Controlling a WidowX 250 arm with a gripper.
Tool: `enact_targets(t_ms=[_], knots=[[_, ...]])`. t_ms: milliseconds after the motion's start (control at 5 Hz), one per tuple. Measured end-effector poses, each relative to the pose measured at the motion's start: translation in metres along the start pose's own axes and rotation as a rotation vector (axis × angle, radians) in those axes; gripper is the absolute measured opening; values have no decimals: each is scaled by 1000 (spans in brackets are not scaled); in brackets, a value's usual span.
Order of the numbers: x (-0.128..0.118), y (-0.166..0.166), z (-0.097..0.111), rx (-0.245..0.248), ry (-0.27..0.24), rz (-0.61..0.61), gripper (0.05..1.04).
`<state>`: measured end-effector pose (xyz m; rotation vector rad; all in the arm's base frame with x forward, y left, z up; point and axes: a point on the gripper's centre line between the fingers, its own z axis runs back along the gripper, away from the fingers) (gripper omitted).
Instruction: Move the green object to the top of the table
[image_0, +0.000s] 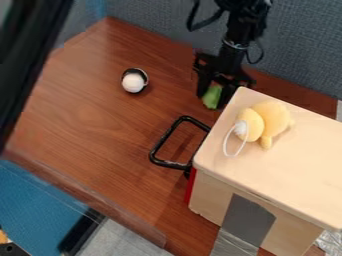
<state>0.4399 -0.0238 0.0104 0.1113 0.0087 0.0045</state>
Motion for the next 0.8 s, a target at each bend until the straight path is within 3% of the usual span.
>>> enact_targets(t_ms=[200, 400, 600, 800], knots=[[3, -3, 0, -18, 13, 7, 617], [-1, -5, 1, -29, 35, -12, 912], [1, -2, 37, -39, -49, -13, 1007], [-5, -5, 65, -45, -107, -24, 1002]])
